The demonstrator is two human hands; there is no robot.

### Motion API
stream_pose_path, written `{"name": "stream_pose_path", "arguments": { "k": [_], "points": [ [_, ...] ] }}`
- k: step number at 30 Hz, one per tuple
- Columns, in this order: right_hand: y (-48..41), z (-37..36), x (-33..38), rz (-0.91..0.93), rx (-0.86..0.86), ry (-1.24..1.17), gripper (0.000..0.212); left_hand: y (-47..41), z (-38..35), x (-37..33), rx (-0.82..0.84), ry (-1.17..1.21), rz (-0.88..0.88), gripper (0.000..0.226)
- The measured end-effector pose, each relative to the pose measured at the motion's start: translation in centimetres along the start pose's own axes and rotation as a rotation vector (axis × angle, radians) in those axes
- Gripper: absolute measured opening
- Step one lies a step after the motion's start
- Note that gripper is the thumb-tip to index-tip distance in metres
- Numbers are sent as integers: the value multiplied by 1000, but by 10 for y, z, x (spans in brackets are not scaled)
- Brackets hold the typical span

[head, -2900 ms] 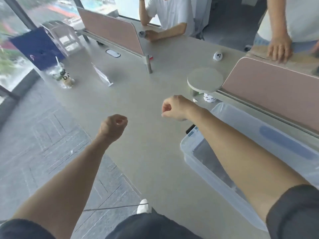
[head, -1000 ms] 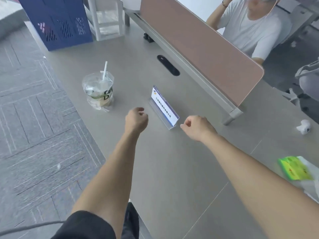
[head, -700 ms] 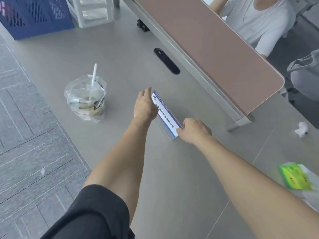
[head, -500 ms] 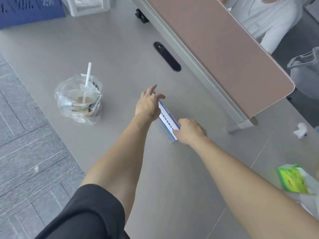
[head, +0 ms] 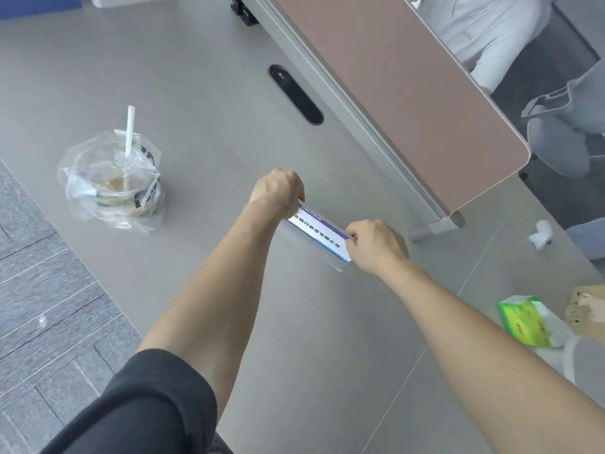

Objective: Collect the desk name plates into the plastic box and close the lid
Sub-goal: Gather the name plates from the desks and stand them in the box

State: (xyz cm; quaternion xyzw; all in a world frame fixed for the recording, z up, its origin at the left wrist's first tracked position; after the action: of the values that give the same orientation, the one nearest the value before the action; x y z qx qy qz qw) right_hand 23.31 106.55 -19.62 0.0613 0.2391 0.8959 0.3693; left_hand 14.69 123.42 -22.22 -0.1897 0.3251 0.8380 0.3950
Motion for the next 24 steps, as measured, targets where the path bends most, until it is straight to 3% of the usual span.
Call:
{"name": "stream_pose_path", "arguments": {
  "k": [6,14,24],
  "points": [
    [45,3,-69,3,-66,-117,19,41,-33,-48,70,19,-58,24],
    [157,7,-199,23,-230,-330,14,127,-83,-182,97,-58,-259,13],
    [389,-6,-389,-179,-637,-782,21,277,-169,-401,-7,-218,-629,12]
  ]
}}
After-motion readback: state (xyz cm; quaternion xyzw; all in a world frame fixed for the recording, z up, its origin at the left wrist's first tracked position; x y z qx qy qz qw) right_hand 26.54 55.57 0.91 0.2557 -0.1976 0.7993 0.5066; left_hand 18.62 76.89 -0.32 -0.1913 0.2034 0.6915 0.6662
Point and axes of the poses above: each hand's wrist, its own y-axis away from the middle knuckle, its own z-axis out of the back of the hand, x = y × z, the point moved 9 cm from there along -y, towards the middle knuckle, and after that the axes turned 7 degrees about x, right-handed, at the moved point
